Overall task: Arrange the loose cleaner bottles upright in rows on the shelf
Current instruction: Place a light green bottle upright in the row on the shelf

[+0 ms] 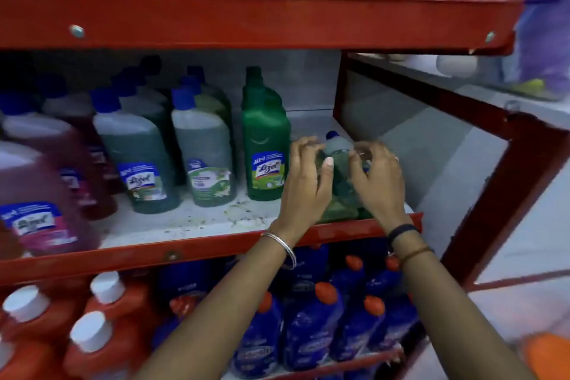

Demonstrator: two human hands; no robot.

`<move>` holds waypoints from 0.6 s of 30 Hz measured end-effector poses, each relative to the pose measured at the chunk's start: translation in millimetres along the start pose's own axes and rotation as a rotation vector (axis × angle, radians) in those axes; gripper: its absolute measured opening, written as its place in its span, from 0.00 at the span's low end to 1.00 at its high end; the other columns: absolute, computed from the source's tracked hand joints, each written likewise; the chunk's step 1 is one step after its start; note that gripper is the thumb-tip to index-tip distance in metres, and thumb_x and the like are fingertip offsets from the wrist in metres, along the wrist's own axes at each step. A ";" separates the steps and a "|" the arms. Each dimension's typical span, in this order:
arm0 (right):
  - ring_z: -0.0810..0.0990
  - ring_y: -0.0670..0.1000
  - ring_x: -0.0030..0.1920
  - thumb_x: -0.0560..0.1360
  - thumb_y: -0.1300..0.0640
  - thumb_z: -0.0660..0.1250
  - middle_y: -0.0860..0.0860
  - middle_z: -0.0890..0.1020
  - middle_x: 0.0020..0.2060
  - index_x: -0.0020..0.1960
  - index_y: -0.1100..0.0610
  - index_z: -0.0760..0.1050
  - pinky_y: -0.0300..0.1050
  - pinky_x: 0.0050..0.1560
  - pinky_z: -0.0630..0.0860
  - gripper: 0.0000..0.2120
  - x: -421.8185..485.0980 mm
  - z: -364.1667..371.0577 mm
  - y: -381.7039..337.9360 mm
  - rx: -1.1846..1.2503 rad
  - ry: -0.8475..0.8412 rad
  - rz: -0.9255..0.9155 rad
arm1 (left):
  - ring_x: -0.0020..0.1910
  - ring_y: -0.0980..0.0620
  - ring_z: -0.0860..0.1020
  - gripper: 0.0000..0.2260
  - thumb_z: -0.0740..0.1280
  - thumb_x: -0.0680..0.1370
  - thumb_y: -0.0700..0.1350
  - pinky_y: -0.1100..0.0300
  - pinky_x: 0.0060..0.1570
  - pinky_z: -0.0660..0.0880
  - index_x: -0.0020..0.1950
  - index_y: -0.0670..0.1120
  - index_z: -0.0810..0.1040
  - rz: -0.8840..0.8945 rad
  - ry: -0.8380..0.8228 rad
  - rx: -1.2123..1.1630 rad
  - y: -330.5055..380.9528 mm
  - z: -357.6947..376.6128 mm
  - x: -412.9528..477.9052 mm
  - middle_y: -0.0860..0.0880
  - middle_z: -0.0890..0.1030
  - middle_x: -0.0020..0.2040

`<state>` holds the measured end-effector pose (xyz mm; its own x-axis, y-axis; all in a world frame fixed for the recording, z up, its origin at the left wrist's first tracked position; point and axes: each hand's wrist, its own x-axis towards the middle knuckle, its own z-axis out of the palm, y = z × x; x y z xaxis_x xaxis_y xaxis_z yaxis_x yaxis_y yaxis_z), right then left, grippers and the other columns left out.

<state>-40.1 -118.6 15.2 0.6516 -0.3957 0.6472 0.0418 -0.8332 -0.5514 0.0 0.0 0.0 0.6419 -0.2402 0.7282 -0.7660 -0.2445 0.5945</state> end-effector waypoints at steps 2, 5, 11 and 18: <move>0.78 0.60 0.54 0.75 0.54 0.63 0.60 0.80 0.53 0.56 0.61 0.76 0.51 0.53 0.73 0.14 8.6 -0.5 14.5 -0.035 0.002 0.074 | 0.61 0.47 0.69 0.15 0.58 0.78 0.47 0.60 0.64 0.65 0.60 0.39 0.69 -0.109 -0.009 0.040 -2.2 17.0 8.1 0.41 0.69 0.60; 0.77 0.62 0.52 0.73 0.51 0.63 0.61 0.80 0.51 0.53 0.62 0.76 0.49 0.48 0.73 0.15 17.5 1.2 33.5 -0.067 -0.122 0.197 | 0.61 0.40 0.69 0.17 0.58 0.79 0.47 0.52 0.63 0.66 0.62 0.38 0.65 -0.352 -0.147 0.107 -4.0 36.2 13.8 0.38 0.69 0.61; 0.79 0.59 0.47 0.70 0.41 0.62 0.59 0.81 0.50 0.53 0.61 0.76 0.45 0.41 0.71 0.25 38.0 8.7 42.8 0.045 -0.407 0.480 | 0.61 0.41 0.71 0.20 0.56 0.79 0.49 0.54 0.58 0.69 0.66 0.38 0.63 -0.617 -0.337 0.144 9.8 44.3 35.8 0.38 0.70 0.64; 0.79 0.52 0.38 0.71 0.42 0.64 0.52 0.80 0.37 0.39 0.57 0.76 0.44 0.37 0.75 0.17 33.5 -1.7 25.9 0.287 -0.436 0.583 | 0.52 0.45 0.79 0.09 0.62 0.77 0.53 0.54 0.54 0.77 0.51 0.47 0.72 -0.956 -0.314 -0.394 22.3 25.9 36.8 0.43 0.79 0.55</move>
<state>-18.4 -154.0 23.4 0.8645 -0.5022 -0.0211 -0.2433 -0.3814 -0.8918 7.4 -38.6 31.2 0.9174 -0.3536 -0.1824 0.1359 -0.1526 0.9789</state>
